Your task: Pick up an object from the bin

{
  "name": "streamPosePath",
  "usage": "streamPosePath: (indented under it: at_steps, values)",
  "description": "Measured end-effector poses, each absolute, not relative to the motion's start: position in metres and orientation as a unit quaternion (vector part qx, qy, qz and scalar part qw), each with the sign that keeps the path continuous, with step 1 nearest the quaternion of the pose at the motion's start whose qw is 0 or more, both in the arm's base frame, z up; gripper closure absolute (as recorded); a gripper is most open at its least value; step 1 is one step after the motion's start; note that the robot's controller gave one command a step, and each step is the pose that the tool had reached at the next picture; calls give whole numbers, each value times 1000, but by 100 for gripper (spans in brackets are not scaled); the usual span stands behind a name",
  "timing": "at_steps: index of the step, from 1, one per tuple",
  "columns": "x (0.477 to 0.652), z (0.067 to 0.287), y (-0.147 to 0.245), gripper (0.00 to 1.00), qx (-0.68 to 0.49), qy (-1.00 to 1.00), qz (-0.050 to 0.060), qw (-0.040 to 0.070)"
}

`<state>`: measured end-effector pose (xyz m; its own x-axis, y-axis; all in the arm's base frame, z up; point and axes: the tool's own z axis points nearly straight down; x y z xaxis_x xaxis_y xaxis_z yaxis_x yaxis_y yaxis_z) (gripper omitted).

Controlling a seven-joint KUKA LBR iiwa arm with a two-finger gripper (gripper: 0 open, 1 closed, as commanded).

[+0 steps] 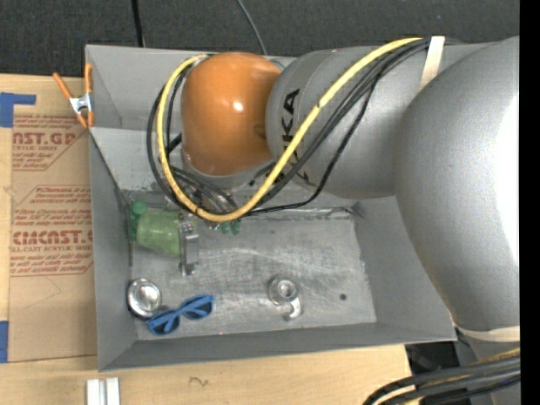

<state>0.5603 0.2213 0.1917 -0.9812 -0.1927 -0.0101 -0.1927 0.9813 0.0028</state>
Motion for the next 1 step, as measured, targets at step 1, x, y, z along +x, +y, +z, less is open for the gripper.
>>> streamPosePath:
  at_steps: [1]
  values:
    - [561, 233, 223, 100, -93, 996, 2, 4]
